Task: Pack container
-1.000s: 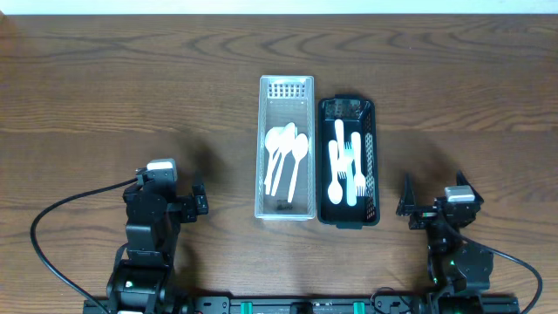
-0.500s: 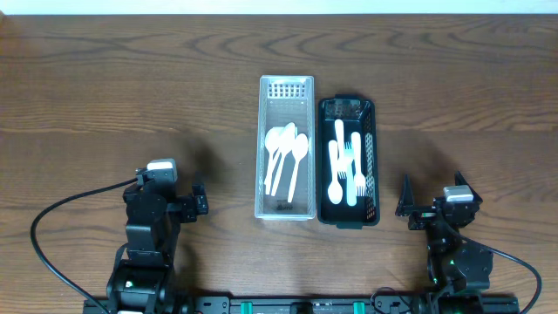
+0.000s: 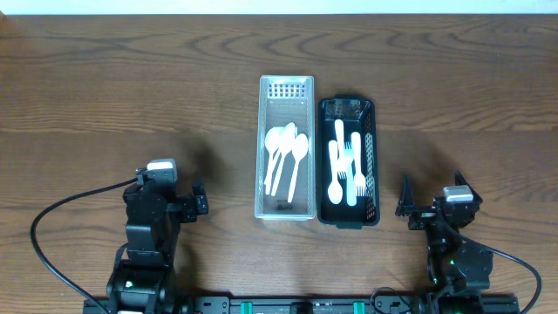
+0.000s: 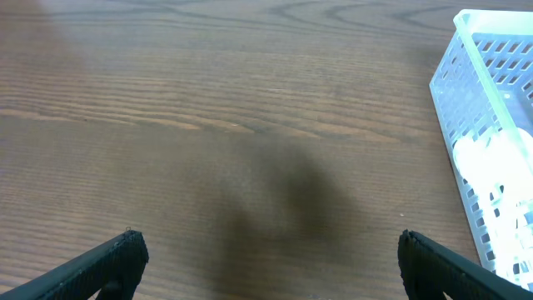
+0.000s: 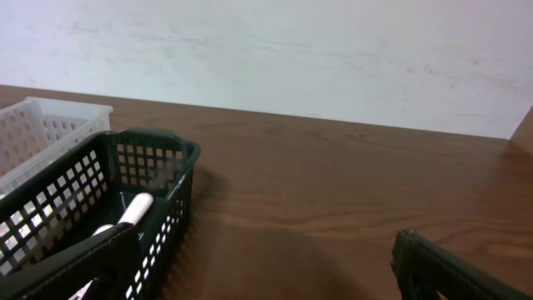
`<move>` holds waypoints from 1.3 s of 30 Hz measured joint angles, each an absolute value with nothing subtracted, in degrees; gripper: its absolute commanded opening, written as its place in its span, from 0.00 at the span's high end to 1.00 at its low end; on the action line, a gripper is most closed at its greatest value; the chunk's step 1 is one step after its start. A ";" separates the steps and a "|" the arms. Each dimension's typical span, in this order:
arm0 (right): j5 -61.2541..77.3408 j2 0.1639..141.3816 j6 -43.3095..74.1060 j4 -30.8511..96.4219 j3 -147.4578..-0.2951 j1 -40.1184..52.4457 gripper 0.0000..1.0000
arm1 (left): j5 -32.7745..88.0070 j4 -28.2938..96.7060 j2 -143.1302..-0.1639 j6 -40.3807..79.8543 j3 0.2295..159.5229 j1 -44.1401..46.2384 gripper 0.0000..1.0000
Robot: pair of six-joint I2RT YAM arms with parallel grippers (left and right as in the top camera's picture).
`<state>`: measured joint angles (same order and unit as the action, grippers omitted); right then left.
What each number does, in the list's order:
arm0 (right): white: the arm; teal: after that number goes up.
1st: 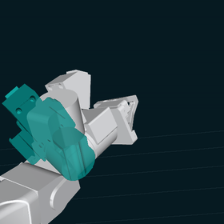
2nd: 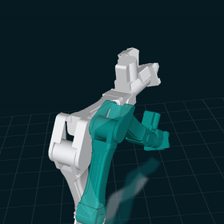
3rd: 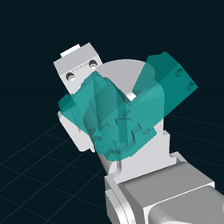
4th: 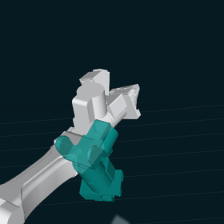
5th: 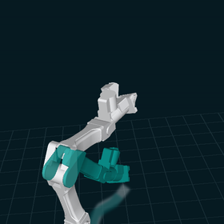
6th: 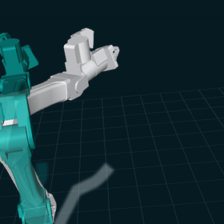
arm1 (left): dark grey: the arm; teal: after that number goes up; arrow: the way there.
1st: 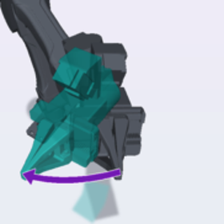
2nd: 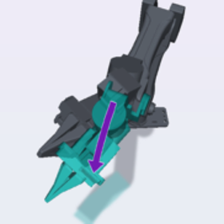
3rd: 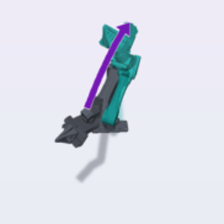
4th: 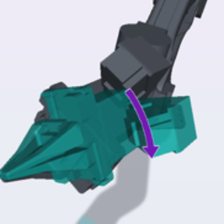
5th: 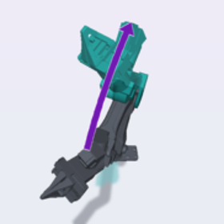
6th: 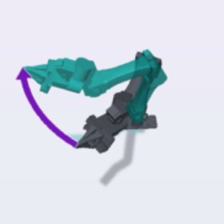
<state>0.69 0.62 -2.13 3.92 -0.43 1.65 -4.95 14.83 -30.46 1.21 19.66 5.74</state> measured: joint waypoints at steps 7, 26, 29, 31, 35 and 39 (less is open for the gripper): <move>0.69 0.62 -2.15 3.92 -0.43 1.65 0.01 | -4.95 14.83 -30.46 1.21 19.66 5.74 0.02; 0.71 0.62 -2.15 3.92 -0.43 1.65 0.01 | -4.69 26.65 -8.54 0.99 19.57 5.74 0.02; 0.71 0.62 -2.15 3.90 -0.43 1.65 0.01 | -4.69 24.21 -4.58 1.02 17.98 5.74 0.02; 0.71 0.62 -2.15 3.90 -0.43 1.65 0.01 | -4.69 20.12 -2.57 1.02 15.44 5.74 0.02; 0.73 0.62 -2.15 3.90 -0.43 1.65 0.01 | -4.64 8.27 -0.67 0.99 8.29 5.50 0.02; 0.73 0.62 -2.15 3.90 -0.43 1.65 0.01 | -4.49 -1.48 -0.58 0.99 2.59 4.25 0.02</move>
<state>0.73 0.62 -2.15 3.90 -0.43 1.65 -4.49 -1.48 -0.58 0.99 2.59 4.25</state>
